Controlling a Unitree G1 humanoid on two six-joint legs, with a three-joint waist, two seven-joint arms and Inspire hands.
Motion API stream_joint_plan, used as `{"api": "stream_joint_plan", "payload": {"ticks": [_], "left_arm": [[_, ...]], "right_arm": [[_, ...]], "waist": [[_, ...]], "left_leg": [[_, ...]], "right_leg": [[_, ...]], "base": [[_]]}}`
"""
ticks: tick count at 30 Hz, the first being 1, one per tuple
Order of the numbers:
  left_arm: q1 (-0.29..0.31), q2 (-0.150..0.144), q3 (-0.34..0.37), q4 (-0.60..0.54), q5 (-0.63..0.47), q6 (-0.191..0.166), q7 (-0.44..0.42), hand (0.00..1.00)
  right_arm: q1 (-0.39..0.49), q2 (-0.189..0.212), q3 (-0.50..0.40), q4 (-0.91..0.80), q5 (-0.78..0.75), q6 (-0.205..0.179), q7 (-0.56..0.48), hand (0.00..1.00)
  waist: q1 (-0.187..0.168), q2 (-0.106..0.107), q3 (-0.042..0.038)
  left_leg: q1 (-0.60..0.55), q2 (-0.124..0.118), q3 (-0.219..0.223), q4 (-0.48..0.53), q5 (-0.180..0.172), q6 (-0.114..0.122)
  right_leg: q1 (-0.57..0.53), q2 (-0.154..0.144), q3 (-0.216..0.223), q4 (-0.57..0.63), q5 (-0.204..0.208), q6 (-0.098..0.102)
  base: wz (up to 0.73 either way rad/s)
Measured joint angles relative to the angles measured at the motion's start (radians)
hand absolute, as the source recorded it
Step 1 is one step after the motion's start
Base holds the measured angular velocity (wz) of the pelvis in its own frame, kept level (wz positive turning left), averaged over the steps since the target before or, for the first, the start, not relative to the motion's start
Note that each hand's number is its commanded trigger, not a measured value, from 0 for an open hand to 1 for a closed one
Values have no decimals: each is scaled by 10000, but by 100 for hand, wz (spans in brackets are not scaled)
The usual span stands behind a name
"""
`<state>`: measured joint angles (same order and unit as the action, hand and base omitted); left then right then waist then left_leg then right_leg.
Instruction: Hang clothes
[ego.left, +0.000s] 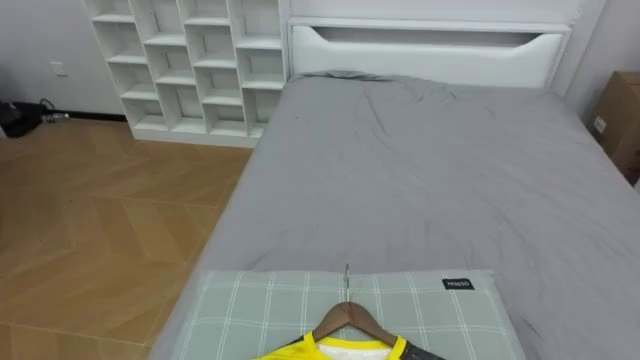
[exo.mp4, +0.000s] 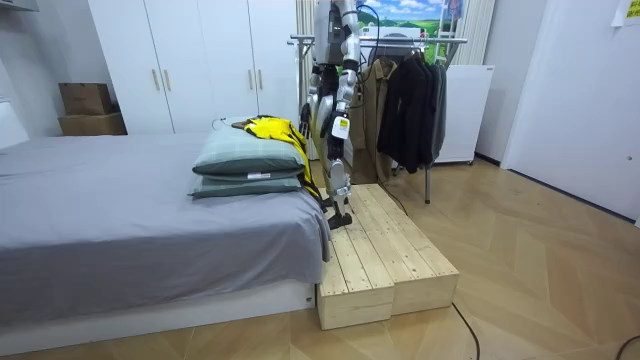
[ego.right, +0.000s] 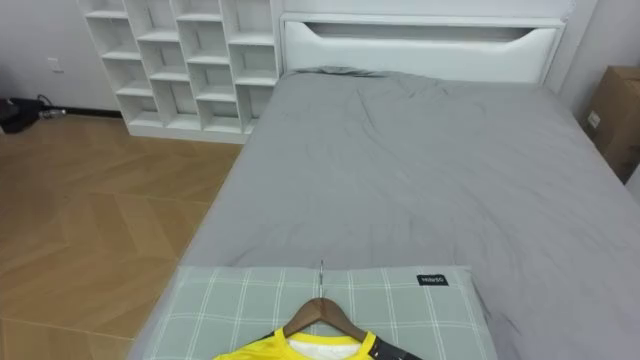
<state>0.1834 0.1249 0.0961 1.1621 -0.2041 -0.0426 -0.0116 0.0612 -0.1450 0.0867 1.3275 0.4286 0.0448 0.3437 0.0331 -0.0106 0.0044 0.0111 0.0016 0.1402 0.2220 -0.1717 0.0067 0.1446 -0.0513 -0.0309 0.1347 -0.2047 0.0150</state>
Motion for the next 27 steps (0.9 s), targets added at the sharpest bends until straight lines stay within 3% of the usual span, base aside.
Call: {"api": "stream_joint_plan", "payload": {"ticks": [19, 27], "left_arm": [[41, 38, 6, 23, 0, 1, -11, 0], [47, -25, 217, 81, 37, 2, 241, 0]], "right_arm": [[6, -61, 17, 10, -7, 0, 183, 0], [10, -35, -10, 9, -17, 4, 174, 0]], "waist": [[7, -67, 14], [25, -160, -21]], "left_leg": [[1, 1, -1, -13, 0, 0], [0, 2, -26, -1, 0, -1]], "right_leg": [[-1, 0, -8, -5, -9, -3], [-3, 1, -9, 1, -9, -5]], "base": [[0], [0]]}}
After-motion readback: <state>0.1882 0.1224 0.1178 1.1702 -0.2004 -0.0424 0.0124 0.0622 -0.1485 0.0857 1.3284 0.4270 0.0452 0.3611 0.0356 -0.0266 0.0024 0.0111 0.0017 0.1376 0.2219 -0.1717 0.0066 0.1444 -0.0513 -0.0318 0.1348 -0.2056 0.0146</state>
